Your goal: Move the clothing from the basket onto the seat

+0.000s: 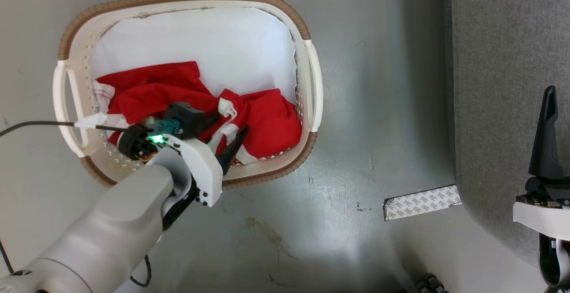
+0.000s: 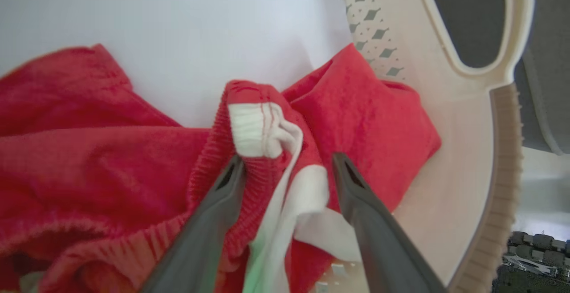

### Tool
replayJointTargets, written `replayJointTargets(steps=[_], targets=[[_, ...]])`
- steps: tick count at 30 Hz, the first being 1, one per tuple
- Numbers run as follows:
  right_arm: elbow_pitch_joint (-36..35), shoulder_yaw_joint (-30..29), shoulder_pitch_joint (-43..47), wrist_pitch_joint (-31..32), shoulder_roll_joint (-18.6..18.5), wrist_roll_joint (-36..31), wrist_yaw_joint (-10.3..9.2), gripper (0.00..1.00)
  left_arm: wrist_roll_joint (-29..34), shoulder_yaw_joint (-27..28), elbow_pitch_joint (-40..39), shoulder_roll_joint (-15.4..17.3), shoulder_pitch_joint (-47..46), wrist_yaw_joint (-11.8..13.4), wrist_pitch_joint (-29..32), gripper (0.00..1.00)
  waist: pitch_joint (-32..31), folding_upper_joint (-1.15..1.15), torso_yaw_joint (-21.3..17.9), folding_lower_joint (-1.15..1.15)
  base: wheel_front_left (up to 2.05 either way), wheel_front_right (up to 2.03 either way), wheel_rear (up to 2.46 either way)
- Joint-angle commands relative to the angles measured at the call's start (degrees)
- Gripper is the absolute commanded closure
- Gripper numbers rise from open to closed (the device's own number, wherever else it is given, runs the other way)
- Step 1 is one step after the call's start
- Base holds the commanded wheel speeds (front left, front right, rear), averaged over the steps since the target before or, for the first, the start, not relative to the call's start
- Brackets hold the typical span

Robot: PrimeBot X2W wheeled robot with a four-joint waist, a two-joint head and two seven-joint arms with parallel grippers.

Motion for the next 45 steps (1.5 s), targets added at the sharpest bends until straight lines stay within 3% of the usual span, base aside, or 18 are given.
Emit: replayJointTargets(steps=[1,2,3,12,18,26,31,39,45], targets=[[0.96,0.15,0.39,0.25,0.34,-0.34,0.21,0.00,-0.74,-0.30,-0.10,0.48,-0.10,0.09,0.07,0.54,0.02,0.00,0.01,0.01,0.00,0.00,0.00],[0.97,0.14,0.42,0.25,0.34,-0.37,0.21,0.00,-0.87,-0.65,-0.27,0.55,-0.12,0.09,0.01,0.93,0.01,0.00,0.02,0.01,0.00,0.00,0.00],[1.02,0.21,0.45,0.25,0.34,-0.39,0.21,0.00,-0.70,-0.97,-0.43,0.64,-0.14,0.09,-0.06,1.00,-0.02,0.00,-0.01,0.01,0.00,0.00,0.00],[1.63,0.17,-1.49,0.18,0.32,-0.91,0.21,0.00,-2.22,-0.63,-3.01,0.84,-0.75,0.08,-0.98,1.00,-2.85,0.00,1.45,0.01,0.00,0.00,0.00],[3.20,0.33,-1.68,0.16,0.19,-1.30,0.12,0.00,-0.45,9.66,-11.04,3.01,5.22,0.08,-1.00,1.00,-11.13,0.00,3.34,0.01,0.00,0.00,0.00],[7.58,1.90,1.33,0.16,0.17,-1.51,0.12,0.00,5.58,24.18,-21.81,4.74,17.78,0.19,-1.01,1.00,-27.01,0.00,5.76,0.01,0.00,0.00,0.00],[10.81,4.04,4.75,0.15,0.17,-0.78,0.12,0.00,9.21,30.40,-27.52,4.25,25.89,1.69,-1.03,1.00,-37.47,0.00,7.10,0.01,0.00,0.00,0.00],[14.20,9.36,10.05,0.16,0.17,0.07,0.12,0.00,10.93,34.36,-35.28,5.22,36.09,5.39,-1.03,1.00,-51.44,0.00,8.86,0.01,0.00,0.00,0.00],[13.95,14.02,12.04,0.16,0.15,0.63,0.12,0.00,9.93,34.90,-41.28,7.37,40.88,8.60,-0.09,1.00,-56.34,0.00,9.57,0.01,0.00,0.00,0.00]])
